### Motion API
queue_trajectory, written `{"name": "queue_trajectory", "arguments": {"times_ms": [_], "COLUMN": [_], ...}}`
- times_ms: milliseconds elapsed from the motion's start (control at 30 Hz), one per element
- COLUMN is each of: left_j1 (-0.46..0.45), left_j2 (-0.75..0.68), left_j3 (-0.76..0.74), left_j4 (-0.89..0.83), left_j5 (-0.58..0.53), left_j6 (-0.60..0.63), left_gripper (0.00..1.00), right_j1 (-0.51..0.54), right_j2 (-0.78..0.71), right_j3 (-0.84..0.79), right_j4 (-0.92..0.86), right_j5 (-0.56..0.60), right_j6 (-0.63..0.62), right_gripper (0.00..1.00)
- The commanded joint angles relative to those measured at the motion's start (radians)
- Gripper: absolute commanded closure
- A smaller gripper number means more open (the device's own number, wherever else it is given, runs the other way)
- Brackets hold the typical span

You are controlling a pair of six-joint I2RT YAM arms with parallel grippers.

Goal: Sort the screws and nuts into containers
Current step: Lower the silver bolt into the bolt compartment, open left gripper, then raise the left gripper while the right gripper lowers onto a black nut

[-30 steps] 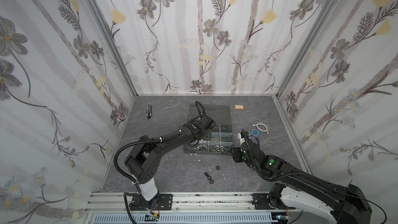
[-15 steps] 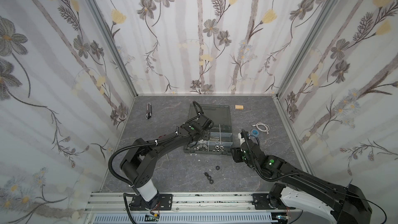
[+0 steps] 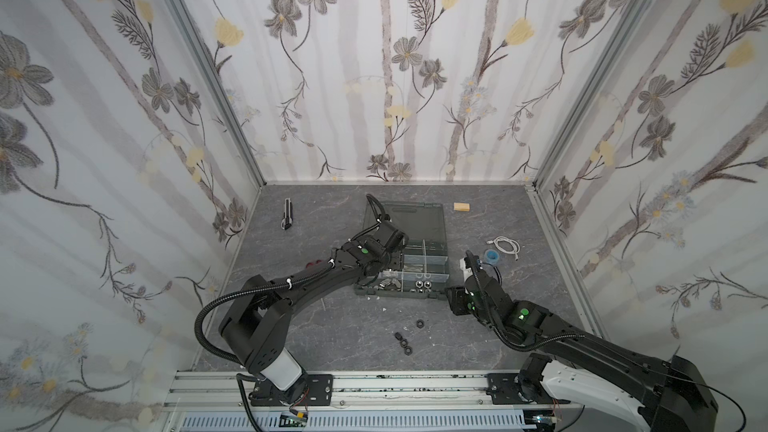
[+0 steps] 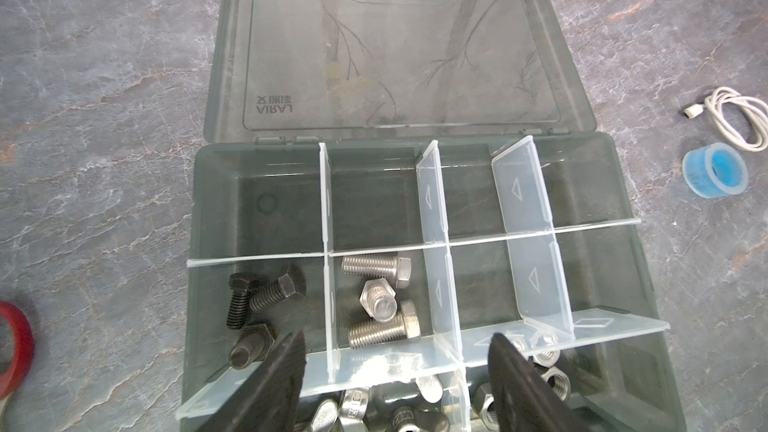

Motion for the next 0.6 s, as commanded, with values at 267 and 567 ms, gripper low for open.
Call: {"name": "queue_trajectory", "arguments": {"times_ms": [267, 567], "left_j1": [0.002, 0.011], "left_j2": [-0.115, -0.21], "left_j3": [-0.079, -0.149], "left_j4": [0.051, 0.064], "left_j5": [-0.071, -0.088], "left_j6": [-0.036, -0.081], "left_gripper": [0.27, 0.25], "right_j1": [0.021, 0.13], "right_j2": [0.046, 0.148], "right_j3": [-0.018, 0.007], "right_j4": [0.06, 0.058], "right_j5": [-0.066, -0.043], "right_j6": [0.039, 0.067], "right_gripper": [0.54, 0.54]}}
